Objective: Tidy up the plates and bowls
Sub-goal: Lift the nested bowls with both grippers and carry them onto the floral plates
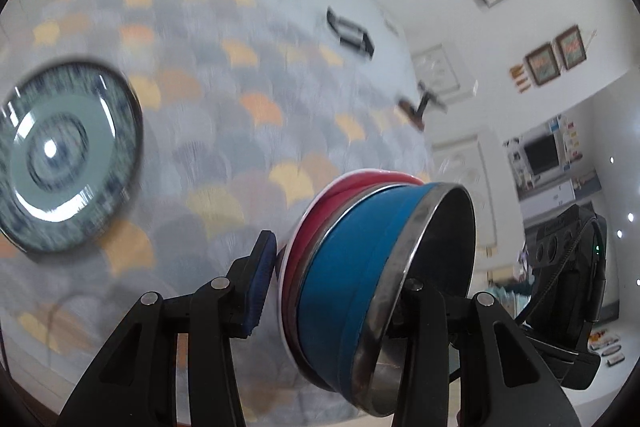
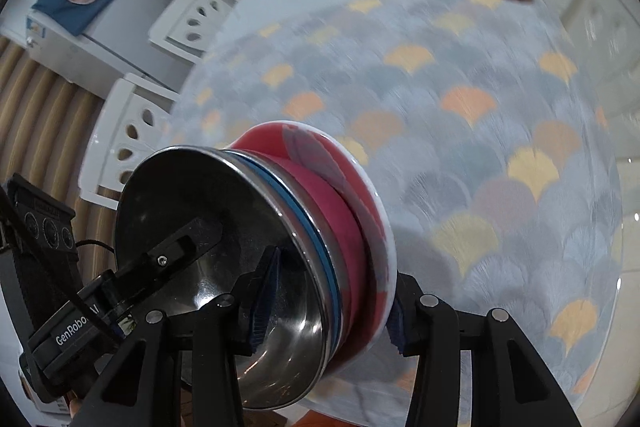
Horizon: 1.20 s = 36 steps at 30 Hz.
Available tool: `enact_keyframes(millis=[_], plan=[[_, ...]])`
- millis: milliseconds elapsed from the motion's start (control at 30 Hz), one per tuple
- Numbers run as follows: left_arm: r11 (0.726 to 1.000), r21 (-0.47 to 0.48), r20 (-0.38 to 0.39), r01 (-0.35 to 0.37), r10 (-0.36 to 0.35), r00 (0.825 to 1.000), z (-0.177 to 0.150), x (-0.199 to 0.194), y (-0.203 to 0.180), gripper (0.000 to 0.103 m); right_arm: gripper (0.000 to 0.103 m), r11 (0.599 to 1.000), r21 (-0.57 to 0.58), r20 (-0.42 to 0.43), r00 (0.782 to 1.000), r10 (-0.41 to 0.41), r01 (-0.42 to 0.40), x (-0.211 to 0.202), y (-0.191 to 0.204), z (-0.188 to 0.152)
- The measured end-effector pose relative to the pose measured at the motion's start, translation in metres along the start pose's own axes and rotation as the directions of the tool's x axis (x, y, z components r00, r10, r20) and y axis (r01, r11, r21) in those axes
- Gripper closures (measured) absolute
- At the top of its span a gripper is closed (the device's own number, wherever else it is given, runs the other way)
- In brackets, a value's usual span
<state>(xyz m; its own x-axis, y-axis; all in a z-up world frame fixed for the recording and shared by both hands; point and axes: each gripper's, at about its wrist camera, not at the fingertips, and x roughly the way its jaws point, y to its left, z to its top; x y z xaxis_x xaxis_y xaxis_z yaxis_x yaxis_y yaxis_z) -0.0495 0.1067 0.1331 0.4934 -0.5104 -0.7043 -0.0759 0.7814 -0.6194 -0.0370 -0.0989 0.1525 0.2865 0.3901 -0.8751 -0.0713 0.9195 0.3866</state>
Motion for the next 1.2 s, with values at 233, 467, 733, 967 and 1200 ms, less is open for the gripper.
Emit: enact_keyframes(millis=[233,467,733,967,1200], plan=[[0.994,0.052,0.088,-0.1,0.096,0.992,0.048,-0.056,0.006,0.064,0.057,0.997,-0.065,0.048,0.997,0.053,-0.05,-0.006,0.075,0.03],[0.983,0.096,0.089,-0.157,0.149,0.985,0.089,-0.098,0.061,0.064,0.057,0.995,-0.044,0.051,0.994,0.095,-0.092,0.026,0.149,0.042],[0.979,0.099,-0.002,-0.177,0.178,0.984,0.111,-0.098,0.139,0.064,0.057,0.998,0.008,-0.015,0.998,0.06,-0.06,0.095,0.202,0.04],[0.98,0.117,-0.104,-0.158,0.17,0.98,0.115,-0.076,0.182,0.064,0.057,0.996,0.088,-0.096,0.995,0.021,-0.012,0.143,0.205,0.032],[0.985,0.131,-0.184,-0.113,0.136,0.973,0.113,-0.055,0.197,0.064,0.057,0.99,0.133,-0.128,0.991,-0.038,0.055,0.158,0.198,0.028]])
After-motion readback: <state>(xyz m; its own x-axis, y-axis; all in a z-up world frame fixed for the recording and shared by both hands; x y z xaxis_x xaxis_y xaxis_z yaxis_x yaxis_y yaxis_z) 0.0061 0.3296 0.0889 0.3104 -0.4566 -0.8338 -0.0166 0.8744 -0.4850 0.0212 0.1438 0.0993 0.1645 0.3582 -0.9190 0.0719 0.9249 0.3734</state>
